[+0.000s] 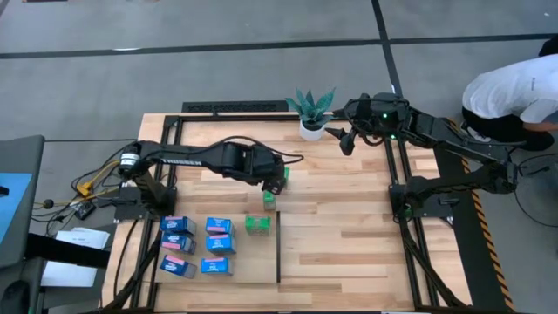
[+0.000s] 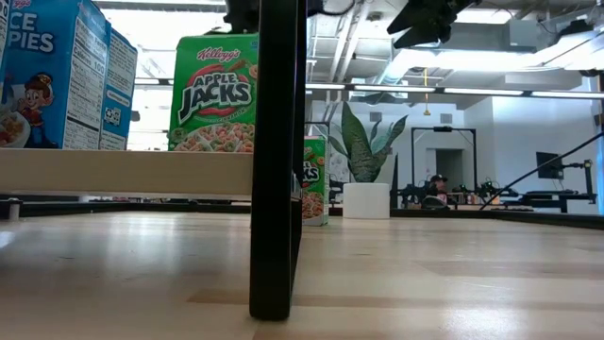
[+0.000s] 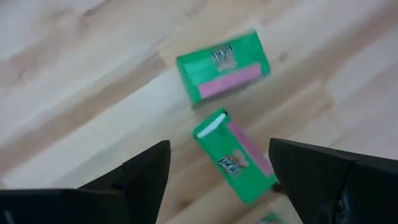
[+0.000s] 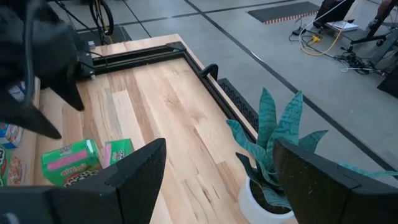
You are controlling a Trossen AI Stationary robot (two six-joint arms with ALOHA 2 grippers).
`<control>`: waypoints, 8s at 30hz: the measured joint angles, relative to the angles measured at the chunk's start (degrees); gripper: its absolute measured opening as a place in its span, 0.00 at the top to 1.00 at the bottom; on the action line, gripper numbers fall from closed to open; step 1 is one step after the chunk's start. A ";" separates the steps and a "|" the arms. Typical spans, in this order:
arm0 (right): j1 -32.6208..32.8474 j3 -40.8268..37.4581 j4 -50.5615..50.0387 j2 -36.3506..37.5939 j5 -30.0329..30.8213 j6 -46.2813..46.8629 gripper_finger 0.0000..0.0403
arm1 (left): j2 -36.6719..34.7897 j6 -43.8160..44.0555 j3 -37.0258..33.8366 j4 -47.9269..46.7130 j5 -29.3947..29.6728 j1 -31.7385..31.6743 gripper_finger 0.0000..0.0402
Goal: Stack cereal on shelf
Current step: Put the bottom green cereal box on the shelf aligned with the other green cereal box
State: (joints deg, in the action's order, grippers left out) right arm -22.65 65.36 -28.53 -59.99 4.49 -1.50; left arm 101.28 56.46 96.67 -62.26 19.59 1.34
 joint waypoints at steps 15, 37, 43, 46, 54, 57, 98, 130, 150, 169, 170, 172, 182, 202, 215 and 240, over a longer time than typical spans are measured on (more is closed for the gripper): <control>0.00 0.00 -0.10 0.00 0.01 -0.48 0.21 | 0.10 -77.26 -1.49 -1.09 -12.35 0.31 0.35; 0.00 0.00 -1.62 0.00 0.02 -0.46 0.21 | 0.06 -125.77 -8.07 8.90 -11.68 -0.81 0.35; 0.00 0.00 -1.64 0.00 0.02 -0.42 0.21 | 0.06 -127.94 -8.07 9.55 -14.64 -1.41 0.35; 0.00 0.00 -1.66 0.00 0.02 -0.02 0.21 | 0.06 -128.18 -8.07 9.54 -17.03 -2.01 0.35; 0.00 0.00 -1.68 0.00 0.02 0.00 0.21 | 1.11 -128.67 -8.86 11.12 -19.26 -3.38 0.35; 0.00 0.00 -1.69 0.00 0.02 0.02 0.21 | 1.63 -130.06 -10.23 12.97 -18.79 -3.32 0.35; 0.00 0.00 -1.95 -0.01 0.02 0.00 0.21 | 4.25 -111.15 -4.66 3.69 -10.05 0.52 0.62; 0.02 0.00 -1.95 -0.01 0.00 -0.45 0.21 | 3.79 -57.72 37.38 -27.73 -10.14 11.51 0.62; 0.02 0.00 -2.34 -0.01 0.00 1.03 0.21 | 7.79 -28.74 32.38 -27.02 -10.28 26.77 0.62; 0.02 0.02 -2.39 0.00 -0.06 -0.04 0.21 | 7.57 -33.98 24.87 -26.23 -9.03 27.28 0.62; 0.02 0.02 -2.38 -0.02 -0.07 -0.04 0.21 | 7.57 -35.56 23.35 -25.69 -9.82 27.37 0.62; 0.02 0.02 -2.38 -0.01 -0.07 -0.04 0.21 | 7.56 -38.08 20.58 -23.53 -10.29 27.43 0.62; 0.02 0.02 -2.36 -0.01 -0.07 -0.02 0.21 | 7.62 -39.29 14.73 -15.96 -6.96 27.80 0.62; 0.02 0.02 -2.37 -0.01 -0.04 1.51 0.21 | 7.60 -37.67 9.74 -7.10 -5.21 28.41 0.62; 0.02 0.02 -2.38 -0.02 -0.01 1.03 0.21 | 9.52 -38.21 8.01 -6.18 -8.98 27.30 0.62; 0.02 0.02 -2.34 -0.02 0.02 1.05 0.21 | 9.24 -37.30 7.79 -6.16 -10.35 26.45 0.44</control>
State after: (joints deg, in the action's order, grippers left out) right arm -22.63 65.39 -30.87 -60.01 4.51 -0.45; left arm 110.52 19.16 104.47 -68.42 9.23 27.79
